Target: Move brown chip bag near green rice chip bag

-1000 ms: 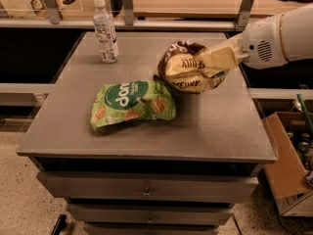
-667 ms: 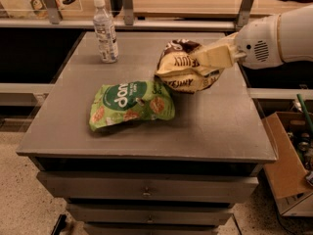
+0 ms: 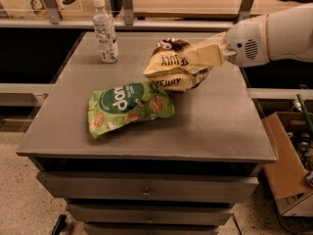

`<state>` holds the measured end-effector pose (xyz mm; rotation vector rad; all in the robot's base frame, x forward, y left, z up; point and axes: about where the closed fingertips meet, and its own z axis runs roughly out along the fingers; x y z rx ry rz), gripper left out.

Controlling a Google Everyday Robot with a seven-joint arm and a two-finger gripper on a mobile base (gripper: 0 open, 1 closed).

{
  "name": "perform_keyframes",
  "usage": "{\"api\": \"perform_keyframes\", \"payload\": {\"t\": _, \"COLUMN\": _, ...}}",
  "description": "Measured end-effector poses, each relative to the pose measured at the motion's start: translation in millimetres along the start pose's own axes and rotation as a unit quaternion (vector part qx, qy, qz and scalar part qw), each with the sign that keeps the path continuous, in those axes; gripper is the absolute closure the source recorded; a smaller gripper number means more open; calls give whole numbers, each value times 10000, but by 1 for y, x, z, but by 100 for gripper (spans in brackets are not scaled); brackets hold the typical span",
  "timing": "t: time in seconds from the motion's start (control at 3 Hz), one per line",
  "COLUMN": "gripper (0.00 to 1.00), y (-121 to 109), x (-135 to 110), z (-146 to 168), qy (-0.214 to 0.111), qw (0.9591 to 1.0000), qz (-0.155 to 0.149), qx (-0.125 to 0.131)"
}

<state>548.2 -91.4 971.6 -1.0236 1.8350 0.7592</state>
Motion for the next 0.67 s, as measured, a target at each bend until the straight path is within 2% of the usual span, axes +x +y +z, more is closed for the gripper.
{"api": "perform_keyframes", "payload": {"t": 0.33, "gripper": 60, "y": -1, "x": 0, "z": 6, "qy": 95, "qw": 9998, "qz": -37, "qx": -181}}
{"api": "perform_keyframes", "payload": {"t": 0.67, "gripper": 36, "y": 0, "x": -1, "z": 7, "qy": 99, "qw": 9997, "qz": -50, "qx": -202}}
